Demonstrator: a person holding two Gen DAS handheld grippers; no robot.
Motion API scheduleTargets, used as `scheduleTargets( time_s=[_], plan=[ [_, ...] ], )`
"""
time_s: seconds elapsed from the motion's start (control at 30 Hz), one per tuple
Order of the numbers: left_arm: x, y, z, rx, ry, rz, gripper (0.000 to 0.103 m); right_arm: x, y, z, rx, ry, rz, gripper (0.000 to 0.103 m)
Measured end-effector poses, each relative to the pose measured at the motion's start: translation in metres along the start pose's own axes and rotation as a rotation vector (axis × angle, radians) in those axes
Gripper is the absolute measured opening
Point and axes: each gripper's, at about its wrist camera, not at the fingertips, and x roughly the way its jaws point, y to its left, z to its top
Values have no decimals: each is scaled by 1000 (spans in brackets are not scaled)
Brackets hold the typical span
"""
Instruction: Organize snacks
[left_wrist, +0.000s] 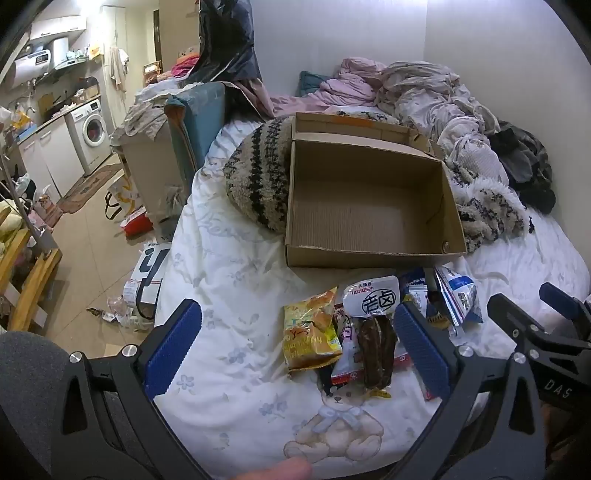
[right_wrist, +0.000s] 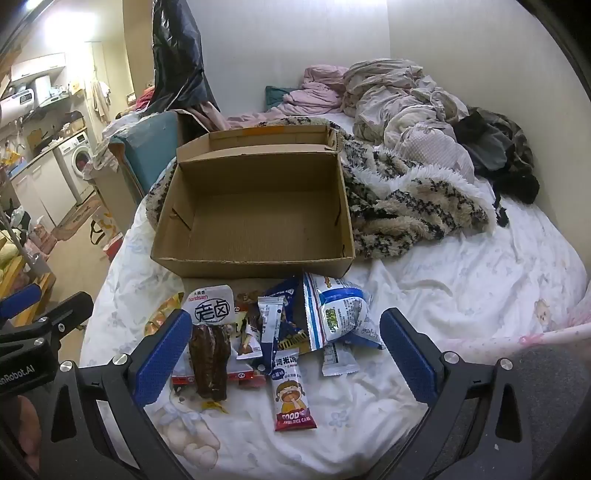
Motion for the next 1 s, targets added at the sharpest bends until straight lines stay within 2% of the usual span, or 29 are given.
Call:
scheduleTargets(
  time_s=[1.0],
  plan=[
    [-3, -1, 2, -2, -2, 3, 103, -2, 0, 1, 1, -4, -10, 103]
  ],
)
